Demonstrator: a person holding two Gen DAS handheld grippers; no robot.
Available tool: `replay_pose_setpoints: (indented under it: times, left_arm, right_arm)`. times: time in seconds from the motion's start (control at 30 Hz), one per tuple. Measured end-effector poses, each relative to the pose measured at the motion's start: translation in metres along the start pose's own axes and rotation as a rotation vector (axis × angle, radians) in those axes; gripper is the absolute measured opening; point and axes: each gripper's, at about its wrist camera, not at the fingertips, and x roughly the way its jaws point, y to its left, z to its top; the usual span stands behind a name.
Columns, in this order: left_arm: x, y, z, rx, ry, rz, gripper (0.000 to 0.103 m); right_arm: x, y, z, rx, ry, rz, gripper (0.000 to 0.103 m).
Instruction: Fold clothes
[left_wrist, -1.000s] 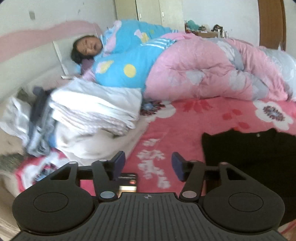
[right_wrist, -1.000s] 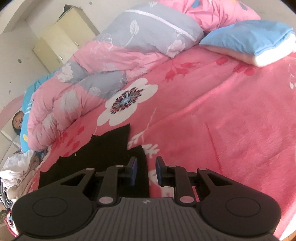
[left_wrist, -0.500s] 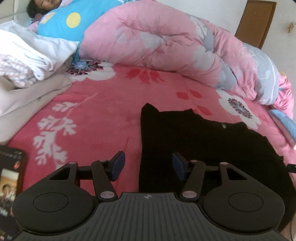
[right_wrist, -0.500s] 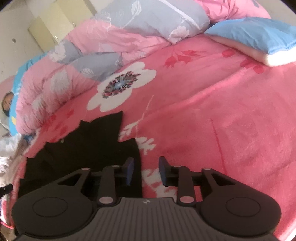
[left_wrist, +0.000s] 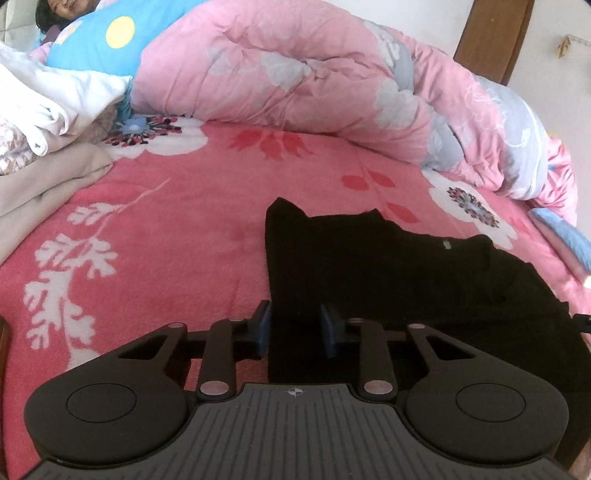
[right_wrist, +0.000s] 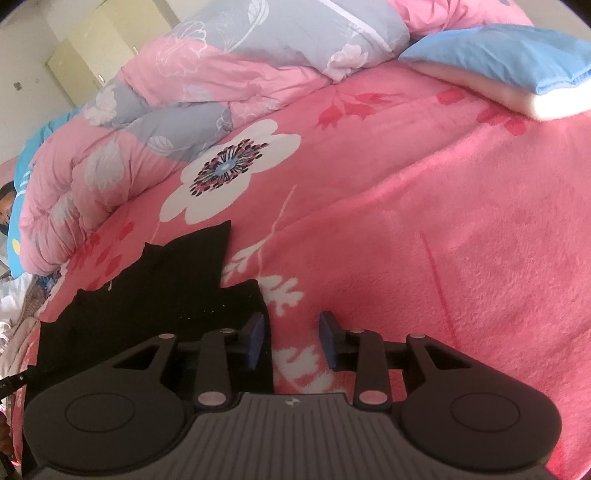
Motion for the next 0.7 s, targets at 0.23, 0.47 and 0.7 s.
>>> replay_pose_setpoints:
  times: [0.23, 0.47, 0.7]
  left_arm:
    - [0.004, 0.007, 0.000, -0.027, -0.001, -0.015, 0.022]
    - [-0.010, -0.010, -0.005, 0.080, -0.071, 0.029, 0.008]
    - [-0.023, -0.022, -0.009, 0.149, -0.118, 0.025, 0.008]
  right_arm:
    - [0.001, 0.000, 0.002, -0.001, -0.002, 0.002, 0.038]
    - [0.002, 0.001, 0.001, 0.001, -0.008, 0.000, 0.039]
    - [0.002, 0.000, 0.000, 0.003, -0.011, 0.006, 0.039]
